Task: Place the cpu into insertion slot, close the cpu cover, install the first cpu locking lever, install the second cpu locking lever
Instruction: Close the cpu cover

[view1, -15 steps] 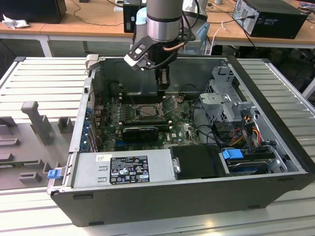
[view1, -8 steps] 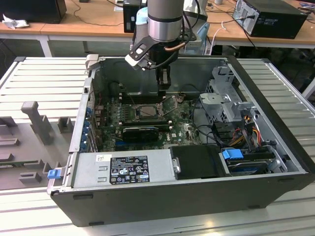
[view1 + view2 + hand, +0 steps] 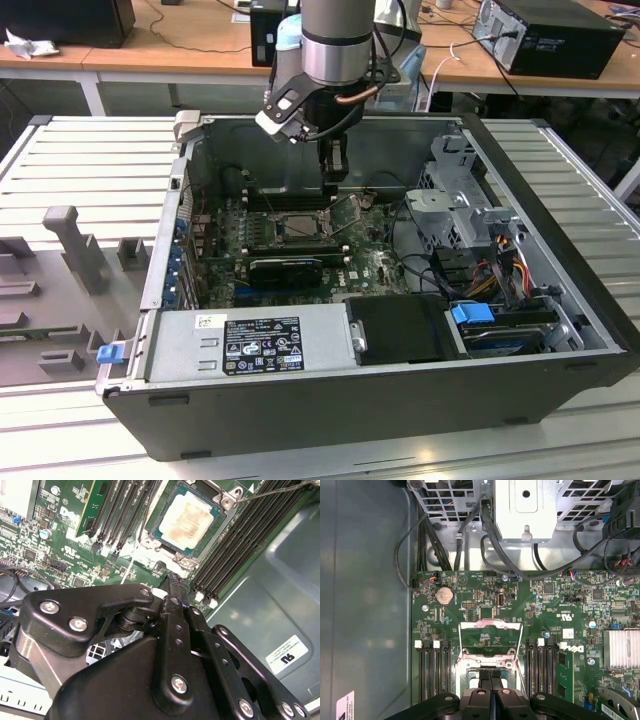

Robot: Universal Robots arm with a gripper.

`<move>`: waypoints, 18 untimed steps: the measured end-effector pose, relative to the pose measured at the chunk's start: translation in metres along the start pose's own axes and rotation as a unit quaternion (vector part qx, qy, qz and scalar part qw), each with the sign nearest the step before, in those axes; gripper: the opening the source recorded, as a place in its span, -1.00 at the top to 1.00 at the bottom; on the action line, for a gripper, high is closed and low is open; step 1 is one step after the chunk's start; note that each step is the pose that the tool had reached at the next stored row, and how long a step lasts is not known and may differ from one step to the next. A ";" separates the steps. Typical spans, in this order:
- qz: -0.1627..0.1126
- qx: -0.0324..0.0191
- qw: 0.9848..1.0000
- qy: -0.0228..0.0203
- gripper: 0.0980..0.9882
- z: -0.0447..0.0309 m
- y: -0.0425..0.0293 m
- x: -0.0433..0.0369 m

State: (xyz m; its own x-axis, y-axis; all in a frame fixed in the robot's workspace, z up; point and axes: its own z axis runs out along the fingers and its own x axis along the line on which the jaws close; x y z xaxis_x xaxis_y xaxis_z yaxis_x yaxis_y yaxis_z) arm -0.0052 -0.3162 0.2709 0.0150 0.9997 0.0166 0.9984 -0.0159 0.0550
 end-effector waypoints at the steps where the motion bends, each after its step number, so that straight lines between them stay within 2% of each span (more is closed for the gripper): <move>1: 0.000 0.000 1.000 0.000 0.98 0.0000 0.0002 0.0000; 10: 0.000 0.000 1.000 0.000 0.98 0.0001 0.0026 0.0000; 12: 0.000 0.000 1.000 0.000 0.98 0.0003 0.0050 0.0001; 14: 0.000 0.000 1.000 0.000 0.98 0.0007 0.0136 0.0002; 17: 0.000 0.000 1.000 0.000 0.98 0.0013 0.0220 0.0003; 18: 0.000 0.000 1.000 0.000 0.98 0.0028 0.0299 0.0005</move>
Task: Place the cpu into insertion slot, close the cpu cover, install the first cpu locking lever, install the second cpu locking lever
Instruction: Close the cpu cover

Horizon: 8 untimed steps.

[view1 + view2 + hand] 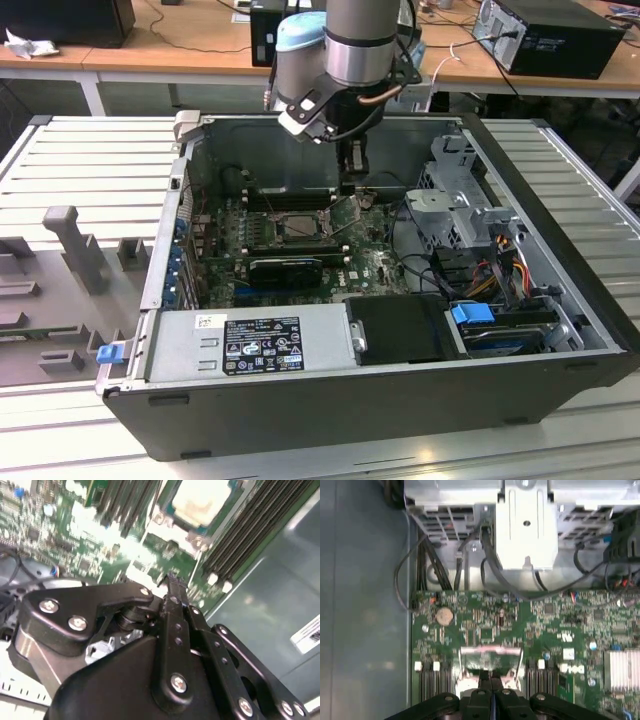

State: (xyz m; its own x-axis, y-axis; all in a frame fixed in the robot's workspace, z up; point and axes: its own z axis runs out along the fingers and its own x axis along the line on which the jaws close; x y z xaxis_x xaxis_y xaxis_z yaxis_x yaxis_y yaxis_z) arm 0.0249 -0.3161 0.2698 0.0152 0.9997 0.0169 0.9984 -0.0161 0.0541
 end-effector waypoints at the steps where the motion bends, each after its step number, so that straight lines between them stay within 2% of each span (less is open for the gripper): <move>1: 0.000 0.000 1.000 0.000 0.98 0.0007 0.0035 0.0000; 5: 0.000 0.000 1.000 0.000 0.98 0.0066 0.0093 0.0000; 7: -0.003 0.003 1.000 0.000 0.98 0.0101 0.0212 0.0001; 8: -0.005 0.003 1.000 0.000 0.98 0.0103 0.0239 0.0001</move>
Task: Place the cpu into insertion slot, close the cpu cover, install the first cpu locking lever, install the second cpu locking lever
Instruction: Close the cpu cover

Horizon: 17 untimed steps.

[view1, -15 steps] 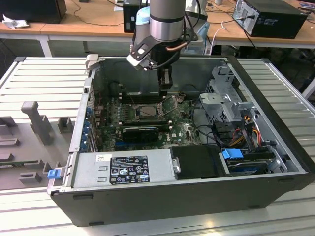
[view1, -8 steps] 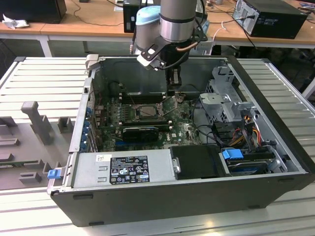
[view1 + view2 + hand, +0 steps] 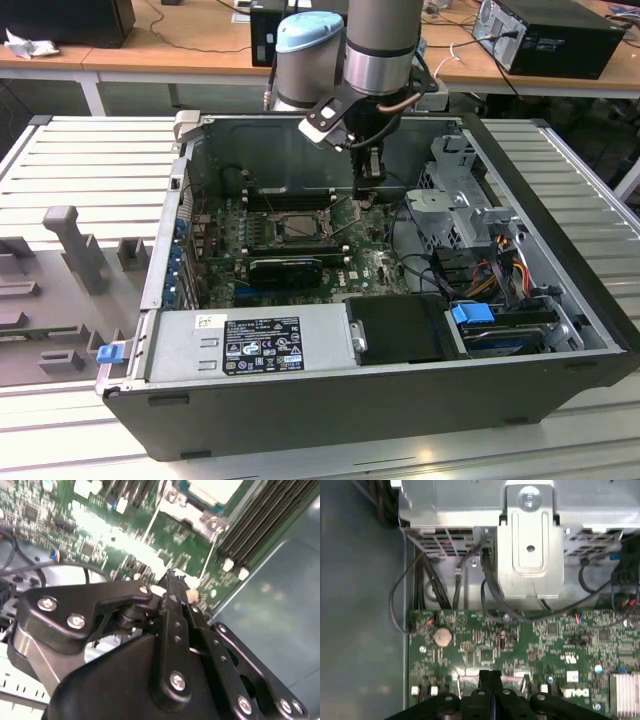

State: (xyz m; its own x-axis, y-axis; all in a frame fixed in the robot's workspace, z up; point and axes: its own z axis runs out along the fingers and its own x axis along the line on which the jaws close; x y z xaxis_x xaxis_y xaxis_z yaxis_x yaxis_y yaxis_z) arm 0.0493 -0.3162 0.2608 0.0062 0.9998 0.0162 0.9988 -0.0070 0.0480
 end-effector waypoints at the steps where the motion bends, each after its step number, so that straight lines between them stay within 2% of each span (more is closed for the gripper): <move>1: -0.002 0.001 1.000 0.000 0.98 0.0004 0.0022 0.0000; 7: -0.015 0.003 1.000 0.001 0.98 0.0064 0.0119 0.0000; 10: -0.024 0.003 1.000 0.001 0.98 0.0137 0.0142 -0.0001; 17: -0.030 0.006 1.000 0.002 0.98 0.0170 0.0065 -0.0008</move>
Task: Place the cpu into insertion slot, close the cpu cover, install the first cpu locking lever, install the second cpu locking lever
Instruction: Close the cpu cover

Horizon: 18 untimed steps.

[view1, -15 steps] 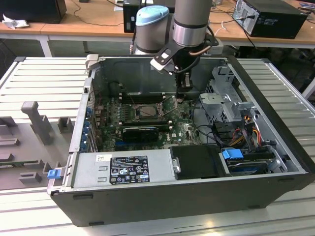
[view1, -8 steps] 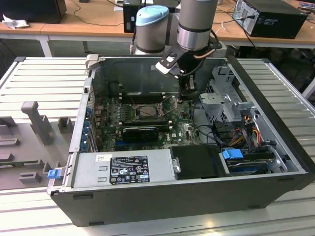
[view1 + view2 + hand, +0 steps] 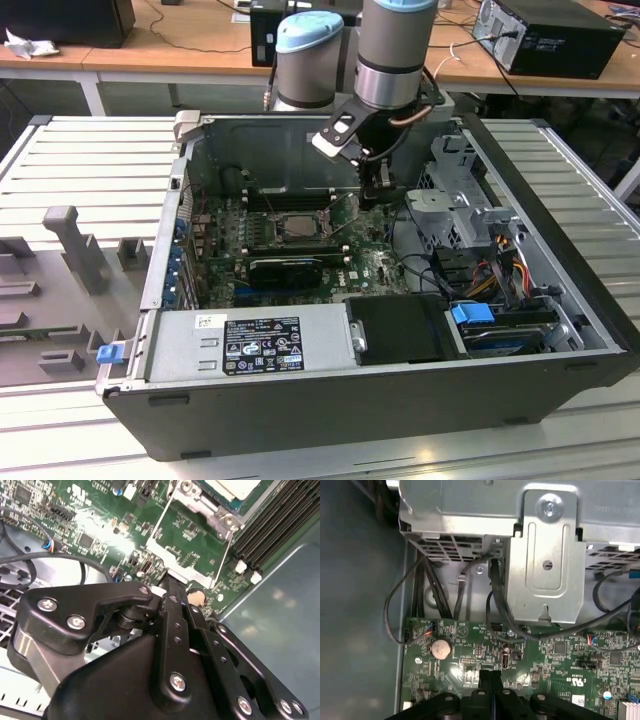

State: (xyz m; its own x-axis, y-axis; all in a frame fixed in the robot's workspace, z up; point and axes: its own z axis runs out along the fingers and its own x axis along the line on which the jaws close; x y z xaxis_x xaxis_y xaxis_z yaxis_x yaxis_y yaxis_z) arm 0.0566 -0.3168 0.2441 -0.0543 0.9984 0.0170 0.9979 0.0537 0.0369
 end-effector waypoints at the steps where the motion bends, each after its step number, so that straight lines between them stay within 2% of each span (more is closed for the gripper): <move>1: -0.001 0.000 1.000 0.000 0.98 0.0001 -0.0006 0.0000; 7: -0.001 0.000 1.000 0.000 0.98 0.0000 -0.0083 0.0004; 18: -0.001 0.000 1.000 0.000 0.98 -0.0003 -0.0155 0.0008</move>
State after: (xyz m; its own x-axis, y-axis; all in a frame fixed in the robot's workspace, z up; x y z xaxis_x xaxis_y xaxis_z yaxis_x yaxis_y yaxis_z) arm 0.0410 -0.3168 0.2438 -0.0564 0.9983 0.0169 0.9978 0.0557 0.0367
